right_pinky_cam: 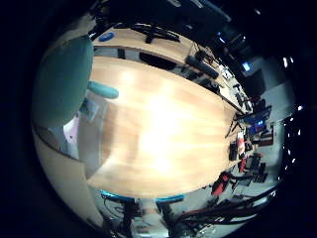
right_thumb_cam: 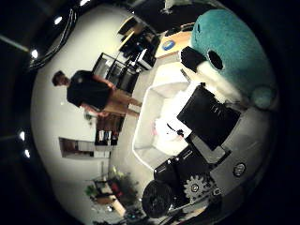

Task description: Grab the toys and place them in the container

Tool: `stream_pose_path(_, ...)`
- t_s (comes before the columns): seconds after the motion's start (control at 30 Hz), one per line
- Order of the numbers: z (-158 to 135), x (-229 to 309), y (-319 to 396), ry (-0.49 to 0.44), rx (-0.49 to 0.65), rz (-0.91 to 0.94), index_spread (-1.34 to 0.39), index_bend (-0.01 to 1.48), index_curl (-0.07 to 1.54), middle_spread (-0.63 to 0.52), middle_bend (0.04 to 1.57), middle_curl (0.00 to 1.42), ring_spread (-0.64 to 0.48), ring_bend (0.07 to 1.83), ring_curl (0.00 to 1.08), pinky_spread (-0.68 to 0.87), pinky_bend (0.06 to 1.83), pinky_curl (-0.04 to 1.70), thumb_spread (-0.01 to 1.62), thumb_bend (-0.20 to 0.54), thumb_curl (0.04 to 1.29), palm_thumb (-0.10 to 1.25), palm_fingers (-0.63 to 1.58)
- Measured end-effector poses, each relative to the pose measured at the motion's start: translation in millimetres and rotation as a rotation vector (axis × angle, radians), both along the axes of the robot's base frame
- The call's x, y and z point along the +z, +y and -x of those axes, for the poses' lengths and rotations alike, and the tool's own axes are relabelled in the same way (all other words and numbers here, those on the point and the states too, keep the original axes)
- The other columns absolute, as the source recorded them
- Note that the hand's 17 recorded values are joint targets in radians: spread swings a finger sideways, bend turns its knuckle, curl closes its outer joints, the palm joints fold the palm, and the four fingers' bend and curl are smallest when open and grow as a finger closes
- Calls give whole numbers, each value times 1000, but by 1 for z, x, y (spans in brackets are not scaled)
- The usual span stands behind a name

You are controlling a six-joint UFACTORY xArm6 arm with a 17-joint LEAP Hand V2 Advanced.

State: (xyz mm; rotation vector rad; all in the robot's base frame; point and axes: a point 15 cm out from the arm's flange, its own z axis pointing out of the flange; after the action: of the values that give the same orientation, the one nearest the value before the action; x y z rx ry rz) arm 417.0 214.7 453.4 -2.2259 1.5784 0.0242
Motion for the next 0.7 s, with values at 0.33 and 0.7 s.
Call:
stream_pose_path(0.33, 19, -18, 101, 56, 170, 17, -545, 320, 670, -427, 757, 657, -355, 1200, 462, -561, 1148, 404, 889, -14, 415, 1192, 1184)
stream_pose_path(0.7, 19, -32, 136, 75, 219, 39, -558, 287, 711, -429, 751, 661, -355, 1191, 462, -586, 1113, 404, 899, -14, 412, 1194, 1181)
